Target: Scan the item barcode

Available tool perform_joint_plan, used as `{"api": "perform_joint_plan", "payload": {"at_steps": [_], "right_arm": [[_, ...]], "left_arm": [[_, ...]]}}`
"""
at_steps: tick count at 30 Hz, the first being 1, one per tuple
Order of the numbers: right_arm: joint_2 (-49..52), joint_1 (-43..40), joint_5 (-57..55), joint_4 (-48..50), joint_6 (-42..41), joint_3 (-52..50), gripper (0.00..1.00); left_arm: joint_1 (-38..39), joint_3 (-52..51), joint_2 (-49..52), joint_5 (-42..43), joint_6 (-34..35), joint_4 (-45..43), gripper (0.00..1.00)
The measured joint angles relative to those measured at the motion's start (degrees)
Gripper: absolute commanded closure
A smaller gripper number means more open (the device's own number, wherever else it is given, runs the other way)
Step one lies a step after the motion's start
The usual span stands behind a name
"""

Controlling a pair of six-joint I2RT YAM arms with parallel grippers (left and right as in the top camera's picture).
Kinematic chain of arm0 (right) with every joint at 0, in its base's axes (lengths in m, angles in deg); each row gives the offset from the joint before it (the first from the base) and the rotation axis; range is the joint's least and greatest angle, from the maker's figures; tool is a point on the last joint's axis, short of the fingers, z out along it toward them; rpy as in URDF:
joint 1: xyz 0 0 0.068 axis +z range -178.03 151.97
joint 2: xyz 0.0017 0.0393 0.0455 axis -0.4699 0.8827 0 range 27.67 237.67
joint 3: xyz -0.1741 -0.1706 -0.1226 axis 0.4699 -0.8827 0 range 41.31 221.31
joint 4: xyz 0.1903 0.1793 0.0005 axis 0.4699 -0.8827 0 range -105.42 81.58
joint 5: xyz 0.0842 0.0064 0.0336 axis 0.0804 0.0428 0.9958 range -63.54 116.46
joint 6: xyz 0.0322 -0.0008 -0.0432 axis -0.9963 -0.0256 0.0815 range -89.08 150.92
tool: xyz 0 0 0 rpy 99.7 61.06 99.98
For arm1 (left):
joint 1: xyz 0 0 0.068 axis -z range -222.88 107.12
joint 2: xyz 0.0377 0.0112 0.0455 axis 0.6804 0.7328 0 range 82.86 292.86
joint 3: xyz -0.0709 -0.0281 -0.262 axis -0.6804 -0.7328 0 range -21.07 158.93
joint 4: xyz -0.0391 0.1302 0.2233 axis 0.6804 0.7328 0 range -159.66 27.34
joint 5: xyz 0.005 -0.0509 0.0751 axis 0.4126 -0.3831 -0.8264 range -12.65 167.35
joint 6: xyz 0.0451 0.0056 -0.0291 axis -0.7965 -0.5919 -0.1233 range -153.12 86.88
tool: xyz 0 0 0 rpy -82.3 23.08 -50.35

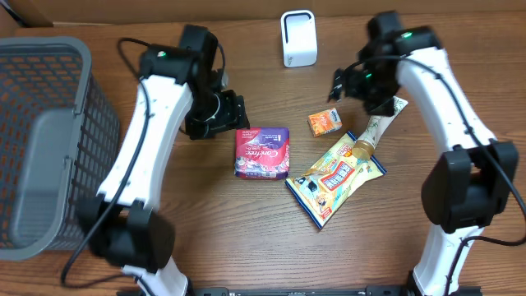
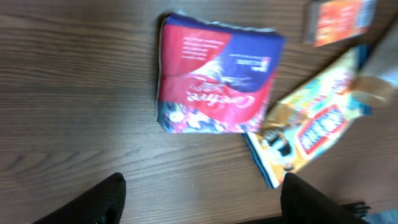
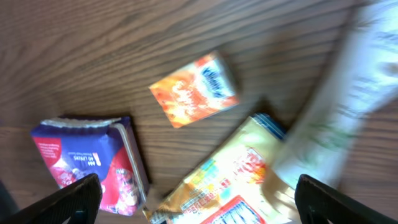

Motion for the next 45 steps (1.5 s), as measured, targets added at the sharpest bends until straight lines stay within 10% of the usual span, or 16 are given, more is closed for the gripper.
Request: {"api": "perform_joint_plan", "payload": {"at_steps": [19, 25, 37, 45], "right_arm": [[-25.5, -1.9, 0.5, -5.0, 7.8, 3.1, 0.00], [-30.1, -1.9, 0.5, -5.3, 8.6, 3.3, 0.00], [-30.5, -1.9, 0.5, -5.3, 8.9, 3.3, 0.00], [-30.5, -1.9, -0.9, -6.6, 8.9, 3.3, 0.00]], "left_arm": [[-0.7, -0.6, 23.7, 11.4, -18.2, -5.7, 0.51], [-1.1, -0.6, 23.9, 12.9, -20.5, -7.3, 0.95], [-1.3, 3.5, 24.7, 10.9, -21.1, 1.6, 0.96], [-1.6, 27.8, 24.9, -6.1, -14.8, 12.6, 0.96]]}}
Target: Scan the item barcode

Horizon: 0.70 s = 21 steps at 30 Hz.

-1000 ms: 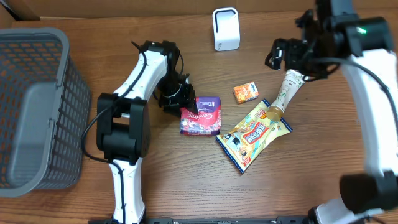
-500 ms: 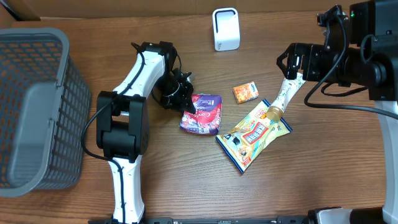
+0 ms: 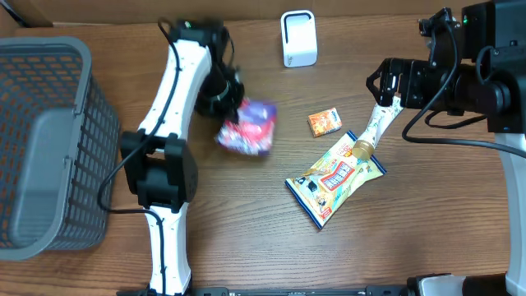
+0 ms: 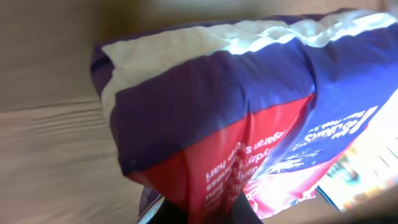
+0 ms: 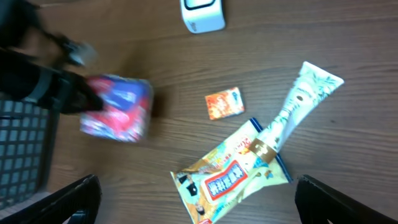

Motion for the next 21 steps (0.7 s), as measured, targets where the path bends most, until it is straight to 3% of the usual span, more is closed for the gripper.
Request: {"api": "perform_joint_plan", "payload": {"at_steps": [5, 12, 21], "right_arm": [[0.0, 0.0, -2.3, -1.4, 0.2, 0.0, 0.00], [0.0, 0.0, -3.6, -2.6, 0.2, 0.0, 0.00], [0.0, 0.0, -4.5, -2.6, 0.2, 0.0, 0.00]], "left_arm": [[0.5, 9.1, -0.1, -17.1, 8.5, 1.4, 0.96], [1.1, 8.2, -0.1, -38.1, 17.3, 1.6, 0.96], [3.7, -3.2, -0.1, -46.3, 22.4, 1.5, 0.96]]}}
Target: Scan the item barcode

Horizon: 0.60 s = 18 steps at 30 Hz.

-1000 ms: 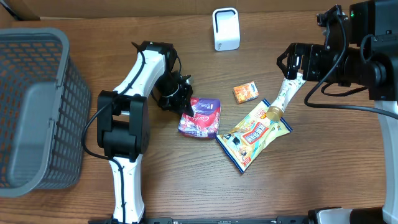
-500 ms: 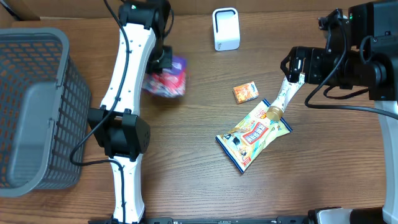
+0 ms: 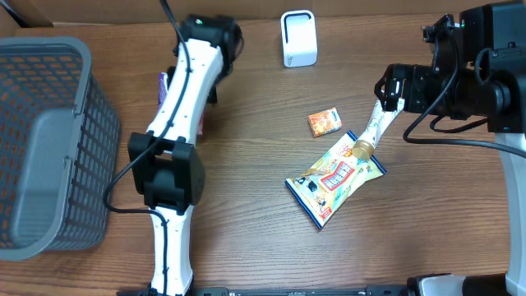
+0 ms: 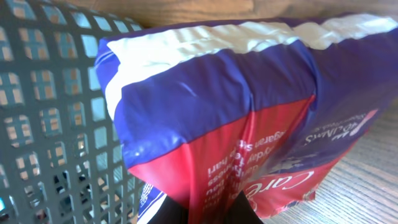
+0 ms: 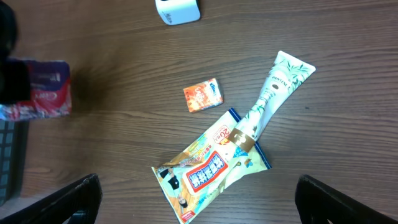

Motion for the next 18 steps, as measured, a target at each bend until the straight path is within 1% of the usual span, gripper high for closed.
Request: {"api": "perform_joint_plan", "payload": {"at_steps": [12, 18], "right_arm": [[0.0, 0.0, -1.3, 0.0, 0.0, 0.0, 0.00], [0.0, 0.0, -1.9, 0.5, 0.0, 0.0, 0.00]], "left_arm": [[11.1, -17.4, 0.0, -0.7, 10.1, -0.6, 0.96], [14.6, -19.9, -0.3, 0.0, 11.9, -1.1, 0.95]]}}
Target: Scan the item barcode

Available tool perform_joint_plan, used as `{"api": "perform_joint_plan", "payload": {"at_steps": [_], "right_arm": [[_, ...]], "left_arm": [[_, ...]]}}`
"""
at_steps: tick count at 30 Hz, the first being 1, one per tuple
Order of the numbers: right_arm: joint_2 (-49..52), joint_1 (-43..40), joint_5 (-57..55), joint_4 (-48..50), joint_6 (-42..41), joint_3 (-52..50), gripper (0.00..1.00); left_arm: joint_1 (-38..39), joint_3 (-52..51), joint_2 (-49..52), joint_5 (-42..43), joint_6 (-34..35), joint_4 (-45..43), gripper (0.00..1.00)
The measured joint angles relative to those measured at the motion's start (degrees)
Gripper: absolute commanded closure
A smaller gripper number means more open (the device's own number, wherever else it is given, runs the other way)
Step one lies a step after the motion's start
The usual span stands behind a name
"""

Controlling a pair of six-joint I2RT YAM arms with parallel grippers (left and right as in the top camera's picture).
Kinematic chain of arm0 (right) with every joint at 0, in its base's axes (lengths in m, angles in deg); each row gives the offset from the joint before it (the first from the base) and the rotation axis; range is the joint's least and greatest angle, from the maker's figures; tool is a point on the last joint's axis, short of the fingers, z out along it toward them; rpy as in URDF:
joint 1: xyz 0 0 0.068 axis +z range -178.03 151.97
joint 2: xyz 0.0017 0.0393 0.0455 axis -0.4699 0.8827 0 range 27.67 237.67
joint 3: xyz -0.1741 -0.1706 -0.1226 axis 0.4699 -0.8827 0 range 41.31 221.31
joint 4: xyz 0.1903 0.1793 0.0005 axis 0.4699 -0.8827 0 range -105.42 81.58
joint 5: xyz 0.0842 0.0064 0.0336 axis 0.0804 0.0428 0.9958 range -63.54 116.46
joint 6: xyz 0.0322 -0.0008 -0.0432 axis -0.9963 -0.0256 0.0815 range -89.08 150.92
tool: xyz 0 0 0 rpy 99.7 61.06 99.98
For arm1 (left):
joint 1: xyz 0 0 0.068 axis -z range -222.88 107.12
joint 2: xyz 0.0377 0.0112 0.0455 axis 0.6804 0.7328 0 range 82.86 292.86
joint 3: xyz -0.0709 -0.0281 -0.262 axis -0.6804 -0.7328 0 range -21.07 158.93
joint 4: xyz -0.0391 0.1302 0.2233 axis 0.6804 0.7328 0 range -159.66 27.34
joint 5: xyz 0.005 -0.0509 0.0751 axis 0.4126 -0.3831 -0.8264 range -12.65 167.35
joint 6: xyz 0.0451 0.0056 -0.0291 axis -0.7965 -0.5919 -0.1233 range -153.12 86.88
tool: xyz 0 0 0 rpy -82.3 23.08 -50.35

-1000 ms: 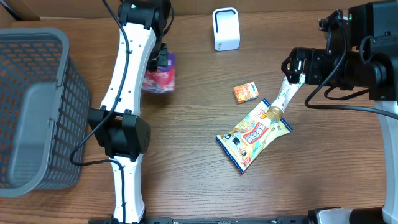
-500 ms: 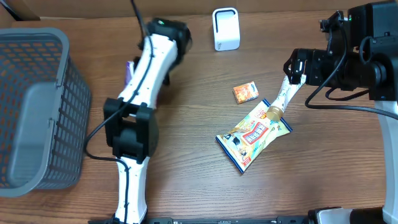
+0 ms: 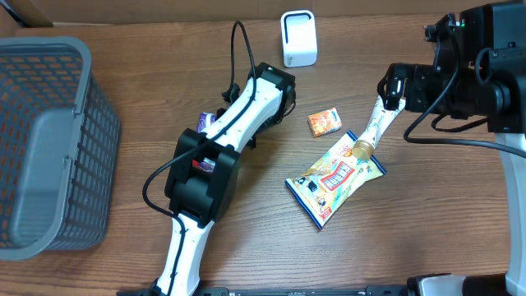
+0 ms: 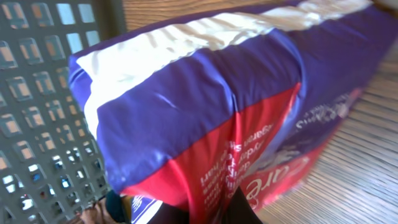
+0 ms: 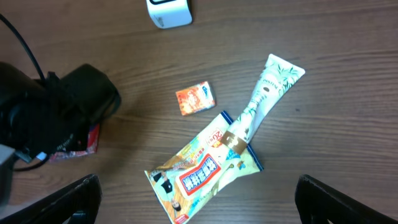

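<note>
The purple-and-red soft pack [image 4: 211,106] fills the left wrist view, pinched from below by my left gripper [image 4: 202,210], which is shut on it. From overhead only a purple edge of the pack [image 3: 205,123] shows beside the left gripper [image 3: 226,119], left of the table's middle. The white scanner [image 3: 297,37] stands at the back edge, apart from the pack; it also shows as the scanner [image 5: 169,12] in the right wrist view. My right gripper [image 5: 199,202] hangs open high above the table, at the right in the overhead view as the right gripper [image 3: 394,86]. No barcode shows.
A small orange box [image 3: 325,122], a yellow snack bag [image 3: 335,177] and a white-green tube [image 3: 380,119] lie right of the middle. A grey mesh basket [image 3: 49,140] stands at the left edge. The left arm stretches diagonally across the table.
The left gripper with the pack has moved from next to the basket's rim to the right, toward the table's middle. The right arm has stayed where it was.
At first the pack lay flat mid-table under my open left gripper, and the right gripper hung low over the orange box. Then the left was shut on the lifted pack and the right stood high at the right. The pack was by the basket, and is now nearer the middle.
</note>
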Motion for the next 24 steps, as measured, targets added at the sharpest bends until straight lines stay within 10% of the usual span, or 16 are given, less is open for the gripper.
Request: {"api": "perform_joint_plan", "payload": {"at_steps": [20, 24], "right_arm": [[0.0, -5.7, 1.5, 2.9, -1.5, 0.0, 0.00], [0.2, -5.7, 4.7, 2.9, -1.6, 0.0, 0.00]], "left_arm": [[3.7, 8.9, -0.2, 45.6, -11.1, -2.8, 0.86], [-0.5, 20.5, -0.2, 46.7, -13.4, 0.9, 0.61]]}}
